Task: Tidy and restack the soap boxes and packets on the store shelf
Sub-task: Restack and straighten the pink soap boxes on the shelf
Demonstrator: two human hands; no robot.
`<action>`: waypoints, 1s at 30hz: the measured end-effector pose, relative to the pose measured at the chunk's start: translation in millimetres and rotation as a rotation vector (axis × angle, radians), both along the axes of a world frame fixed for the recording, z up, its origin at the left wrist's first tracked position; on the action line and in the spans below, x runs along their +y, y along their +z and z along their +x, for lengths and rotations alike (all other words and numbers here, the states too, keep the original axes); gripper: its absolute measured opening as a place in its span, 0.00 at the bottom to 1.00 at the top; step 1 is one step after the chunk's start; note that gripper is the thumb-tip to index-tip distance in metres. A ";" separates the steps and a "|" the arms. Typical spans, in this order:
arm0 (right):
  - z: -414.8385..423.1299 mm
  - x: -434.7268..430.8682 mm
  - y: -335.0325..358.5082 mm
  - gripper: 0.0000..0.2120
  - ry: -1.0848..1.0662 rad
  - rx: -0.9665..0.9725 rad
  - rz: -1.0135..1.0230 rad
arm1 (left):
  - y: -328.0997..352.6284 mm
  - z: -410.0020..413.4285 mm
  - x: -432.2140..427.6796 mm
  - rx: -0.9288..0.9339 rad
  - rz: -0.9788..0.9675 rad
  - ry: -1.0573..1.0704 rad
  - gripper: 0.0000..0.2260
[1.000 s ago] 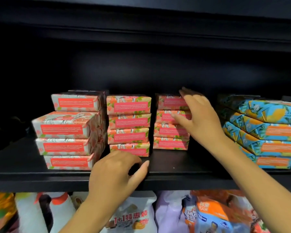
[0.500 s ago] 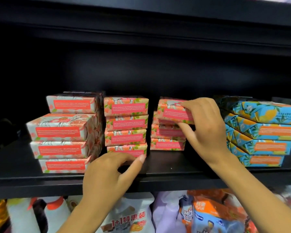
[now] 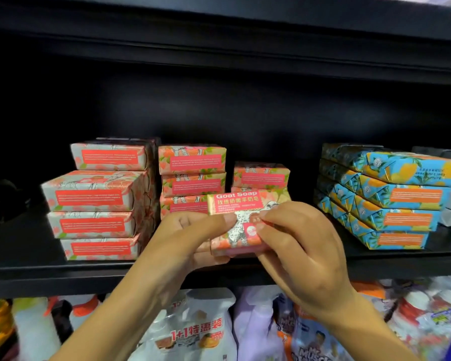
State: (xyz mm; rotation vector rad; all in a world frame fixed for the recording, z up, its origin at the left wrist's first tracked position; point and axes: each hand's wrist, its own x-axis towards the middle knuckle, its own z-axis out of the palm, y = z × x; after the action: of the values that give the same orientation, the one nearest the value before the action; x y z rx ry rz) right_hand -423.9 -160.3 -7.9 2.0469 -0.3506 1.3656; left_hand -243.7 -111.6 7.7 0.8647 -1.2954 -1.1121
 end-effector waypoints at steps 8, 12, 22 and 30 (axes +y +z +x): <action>-13.2 17.3 17.3 0.28 0.159 -0.260 0.723 | -10.0 4.5 6.2 -0.189 -0.327 0.296 0.15; -14.2 18.7 22.4 0.30 0.185 -0.143 0.867 | -16.2 7.2 6.3 -0.277 -0.419 0.179 0.16; -9.9 20.8 8.2 0.21 0.120 -0.128 0.341 | -10.2 11.6 6.7 -0.277 -0.346 0.055 0.25; -14.7 11.6 7.5 0.30 0.152 -0.006 0.523 | -10.3 12.5 10.2 -0.485 -0.566 0.305 0.25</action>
State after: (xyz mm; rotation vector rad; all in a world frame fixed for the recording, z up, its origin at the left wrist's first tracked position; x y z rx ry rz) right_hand -438.6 -148.6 -0.4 2.5356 -0.6186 1.4836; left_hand -231.2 -101.4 -2.5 0.8805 -1.6907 -0.2626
